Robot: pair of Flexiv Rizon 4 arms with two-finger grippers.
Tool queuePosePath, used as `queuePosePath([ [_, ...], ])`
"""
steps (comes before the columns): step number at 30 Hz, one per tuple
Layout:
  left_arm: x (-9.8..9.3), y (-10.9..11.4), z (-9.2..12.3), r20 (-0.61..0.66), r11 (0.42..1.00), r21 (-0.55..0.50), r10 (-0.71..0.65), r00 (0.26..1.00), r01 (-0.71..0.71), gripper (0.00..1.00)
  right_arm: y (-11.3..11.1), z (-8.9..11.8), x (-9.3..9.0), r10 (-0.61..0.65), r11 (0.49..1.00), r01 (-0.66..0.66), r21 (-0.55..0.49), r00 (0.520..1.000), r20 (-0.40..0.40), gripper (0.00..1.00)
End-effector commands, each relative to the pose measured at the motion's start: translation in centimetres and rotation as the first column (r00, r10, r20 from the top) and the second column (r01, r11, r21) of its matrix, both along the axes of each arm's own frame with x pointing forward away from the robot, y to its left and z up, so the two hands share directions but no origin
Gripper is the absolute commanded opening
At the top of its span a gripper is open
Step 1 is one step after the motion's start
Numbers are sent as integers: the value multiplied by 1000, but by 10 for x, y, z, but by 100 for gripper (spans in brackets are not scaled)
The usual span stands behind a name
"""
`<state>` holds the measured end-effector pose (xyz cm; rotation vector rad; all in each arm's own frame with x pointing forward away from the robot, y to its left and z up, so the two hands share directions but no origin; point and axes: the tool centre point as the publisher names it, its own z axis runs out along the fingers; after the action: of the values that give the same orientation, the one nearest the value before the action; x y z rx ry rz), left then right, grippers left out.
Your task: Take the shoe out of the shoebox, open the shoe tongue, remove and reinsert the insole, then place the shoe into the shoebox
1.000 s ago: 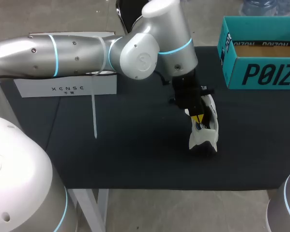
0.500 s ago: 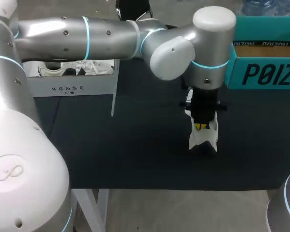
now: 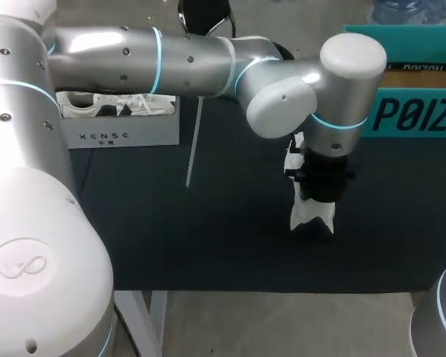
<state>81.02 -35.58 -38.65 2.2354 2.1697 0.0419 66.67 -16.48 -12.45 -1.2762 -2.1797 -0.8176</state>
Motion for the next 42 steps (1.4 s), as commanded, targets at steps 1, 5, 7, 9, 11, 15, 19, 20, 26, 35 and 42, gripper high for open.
queuePosePath([
  [1, -7, 0, -16, 22, 999, -50, 21, 1000, -20, 0, 0, -1, 0, 0, 1000, 0, -3, 1000, -1, 100],
  [5, -6, -4, -12, 32, 997, -71, 25, 999, -23, 0, 0, -1, 0, 0, 1000, 0, -3, 1000, -1, 100],
  [7, -3, -4, -4, 45, 997, -75, 22, 999, -19, 0, 0, -1, 0, 0, 1000, 0, -3, 1000, -1, 100],
  [9, 1, -4, 7, 64, 997, -78, 22, 998, -17, 0, 0, -1, 0, 0, 1000, 0, -3, 1000, -1, 100],
  [11, 5, -4, 18, 85, 997, -82, 18, 996, -11, 0, 0, -1, 0, 0, 1000, 0, -3, 1000, -1, 100],
  [15, 10, -3, 33, 120, 998, -67, 6, 993, 2, 0, 0, -1, 0, 0, 1000, 0, -3, 1000, -1, 100],
  [19, 10, -4, 28, 121, 998, -66, 0, 993, 8, 0, 0, -1, 0, 0, 1000, 0, -3, 1000, -1, 100],
  [20, 9, -4, 25, 120, 998, -66, -1, 993, 9, 0, 0, -1, 0, 0, 1000, 0, -3, 1000, -1, 100],
  [26, 6, -9, -1, 98, 997, -78, -8, 995, 16, 0, 0, -1, 0, 0, 1000, 0, -3, 1000, -1, 100],
  [35, 3, -3, -34, 72, 1000, -7, -25, 997, 25, 0, 0, -1, 0, 0, 1000, 0, -3, 1000, -1, 100],
  [42, 12, 1, -14, 98, 1000, -23, 0, 995, 2, 0, 0, -1, 0, 0, 1000, 0, -3, 1000, -1, 100],
])
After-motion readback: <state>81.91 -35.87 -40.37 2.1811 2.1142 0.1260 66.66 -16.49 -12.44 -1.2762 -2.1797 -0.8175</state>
